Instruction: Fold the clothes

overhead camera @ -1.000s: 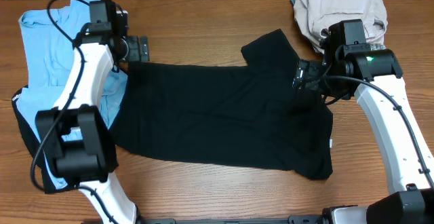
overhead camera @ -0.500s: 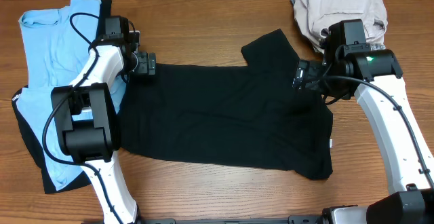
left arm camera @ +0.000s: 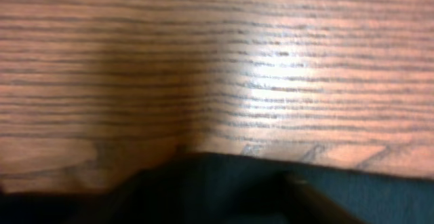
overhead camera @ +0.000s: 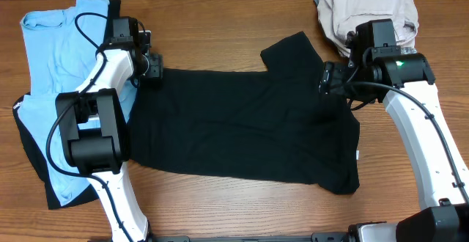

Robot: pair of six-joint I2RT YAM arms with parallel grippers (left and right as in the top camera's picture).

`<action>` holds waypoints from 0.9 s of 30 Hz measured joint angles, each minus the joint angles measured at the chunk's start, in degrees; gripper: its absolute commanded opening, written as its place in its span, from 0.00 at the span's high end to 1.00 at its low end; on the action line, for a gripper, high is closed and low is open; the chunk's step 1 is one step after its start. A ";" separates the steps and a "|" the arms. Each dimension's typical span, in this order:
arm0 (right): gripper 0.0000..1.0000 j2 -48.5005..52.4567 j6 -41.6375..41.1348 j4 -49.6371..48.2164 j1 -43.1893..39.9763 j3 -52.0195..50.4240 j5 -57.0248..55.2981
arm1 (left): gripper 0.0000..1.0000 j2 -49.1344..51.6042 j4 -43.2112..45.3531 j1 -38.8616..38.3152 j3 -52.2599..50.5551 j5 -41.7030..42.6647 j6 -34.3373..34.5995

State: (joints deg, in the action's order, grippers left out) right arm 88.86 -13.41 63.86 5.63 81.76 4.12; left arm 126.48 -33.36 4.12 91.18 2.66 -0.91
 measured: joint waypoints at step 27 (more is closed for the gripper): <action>0.36 28.09 9.57 -44.63 0.00 0.72 1.16 | 0.96 2.25 -18.51 -0.90 10.10 6.40 8.59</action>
State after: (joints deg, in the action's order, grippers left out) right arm 116.95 -3.84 19.22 5.63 82.48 5.28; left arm 128.73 -51.88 3.22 101.27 9.06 7.68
